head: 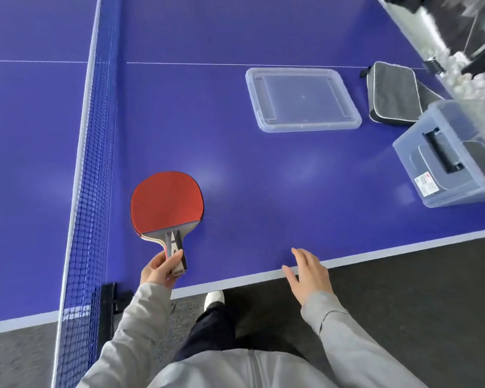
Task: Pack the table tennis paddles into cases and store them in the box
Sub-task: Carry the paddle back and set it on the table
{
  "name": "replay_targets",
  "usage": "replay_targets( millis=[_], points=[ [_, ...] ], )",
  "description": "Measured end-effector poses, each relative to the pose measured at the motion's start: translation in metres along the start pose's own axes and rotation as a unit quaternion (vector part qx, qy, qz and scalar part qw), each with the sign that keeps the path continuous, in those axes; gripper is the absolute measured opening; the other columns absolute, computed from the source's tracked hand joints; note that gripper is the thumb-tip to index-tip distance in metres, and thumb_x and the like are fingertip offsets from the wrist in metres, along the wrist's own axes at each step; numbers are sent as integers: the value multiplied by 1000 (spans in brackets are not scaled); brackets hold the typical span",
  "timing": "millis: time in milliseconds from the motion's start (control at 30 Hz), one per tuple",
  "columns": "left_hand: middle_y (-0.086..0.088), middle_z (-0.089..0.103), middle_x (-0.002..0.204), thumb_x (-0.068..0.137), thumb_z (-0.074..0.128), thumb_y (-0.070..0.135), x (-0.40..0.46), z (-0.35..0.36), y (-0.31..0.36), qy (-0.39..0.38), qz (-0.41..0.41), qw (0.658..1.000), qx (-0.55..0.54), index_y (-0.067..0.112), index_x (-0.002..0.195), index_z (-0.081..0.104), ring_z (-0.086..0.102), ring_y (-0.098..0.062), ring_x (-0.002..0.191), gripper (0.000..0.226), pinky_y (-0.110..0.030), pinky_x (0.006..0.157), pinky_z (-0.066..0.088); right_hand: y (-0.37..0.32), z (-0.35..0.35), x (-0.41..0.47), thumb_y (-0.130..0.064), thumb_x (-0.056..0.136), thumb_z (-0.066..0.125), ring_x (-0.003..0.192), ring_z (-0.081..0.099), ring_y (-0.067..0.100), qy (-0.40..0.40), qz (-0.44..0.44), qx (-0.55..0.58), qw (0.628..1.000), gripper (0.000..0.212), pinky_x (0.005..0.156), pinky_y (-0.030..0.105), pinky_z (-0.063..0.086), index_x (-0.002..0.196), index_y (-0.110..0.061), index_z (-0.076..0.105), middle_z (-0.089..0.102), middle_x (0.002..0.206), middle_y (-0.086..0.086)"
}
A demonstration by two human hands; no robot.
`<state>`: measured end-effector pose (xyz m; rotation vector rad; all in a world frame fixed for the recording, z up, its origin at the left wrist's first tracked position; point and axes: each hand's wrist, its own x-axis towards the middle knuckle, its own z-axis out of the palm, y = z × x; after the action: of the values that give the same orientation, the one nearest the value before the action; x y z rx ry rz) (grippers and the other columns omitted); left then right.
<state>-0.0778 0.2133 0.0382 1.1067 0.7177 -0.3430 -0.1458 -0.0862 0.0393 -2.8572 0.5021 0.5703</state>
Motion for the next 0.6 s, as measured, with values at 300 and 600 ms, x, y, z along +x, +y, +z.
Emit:
replay_targets(
  millis=[300, 600],
  points=[
    [5, 63, 59, 83, 62, 5, 28, -11, 21, -1, 39, 998, 46, 6, 83, 66, 57, -7, 55, 4, -14, 56, 48, -45, -18, 54, -45, 98, 37, 143, 22, 17, -6, -60, -10, 998, 56, 111, 34, 28, 147, -21, 25, 25, 155, 0],
    [-2, 63, 69, 79, 67, 3, 36, -20, 24, 44, 15, 995, 85, -1, 97, 66, 58, -19, 64, 18, -34, 78, 45, -62, -17, 83, -47, 97, 36, 146, 10, 18, -33, -117, -52, 991, 61, 111, 33, 26, 149, -20, 19, 13, 158, 1]
  ],
)
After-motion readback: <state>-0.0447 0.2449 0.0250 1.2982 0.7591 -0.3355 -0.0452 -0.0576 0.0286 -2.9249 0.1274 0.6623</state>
